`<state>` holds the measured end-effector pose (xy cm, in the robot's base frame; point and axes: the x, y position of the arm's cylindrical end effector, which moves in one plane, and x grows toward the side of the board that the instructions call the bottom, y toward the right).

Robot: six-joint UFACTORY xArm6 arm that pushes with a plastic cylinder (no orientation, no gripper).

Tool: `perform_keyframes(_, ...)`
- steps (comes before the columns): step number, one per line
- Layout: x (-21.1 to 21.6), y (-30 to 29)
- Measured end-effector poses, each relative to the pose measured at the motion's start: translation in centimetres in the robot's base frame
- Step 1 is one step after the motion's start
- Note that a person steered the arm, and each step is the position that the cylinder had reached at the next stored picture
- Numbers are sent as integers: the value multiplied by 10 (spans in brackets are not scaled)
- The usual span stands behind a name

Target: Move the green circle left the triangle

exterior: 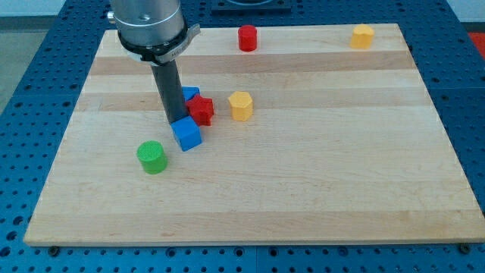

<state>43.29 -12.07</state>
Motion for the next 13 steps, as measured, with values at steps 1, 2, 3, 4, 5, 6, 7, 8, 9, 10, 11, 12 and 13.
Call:
perform_keyframes(1,11,0)
perform_keyframes(2,17,-13)
perform_keyframes(3,17,-40)
perform_keyframes(4,32,-60)
perform_keyframes(5,68,-69)
perform_keyframes(6,94,-71)
perform_keyframes(7,114,-38)
perform_keyframes(8,114,-10)
perform_keyframes(9,99,-11)
perform_keyframes(10,84,-24)
perform_keyframes(11,67,-39)
perform_keyframes(12,49,-44)
perform_keyframes(13,34,-51)
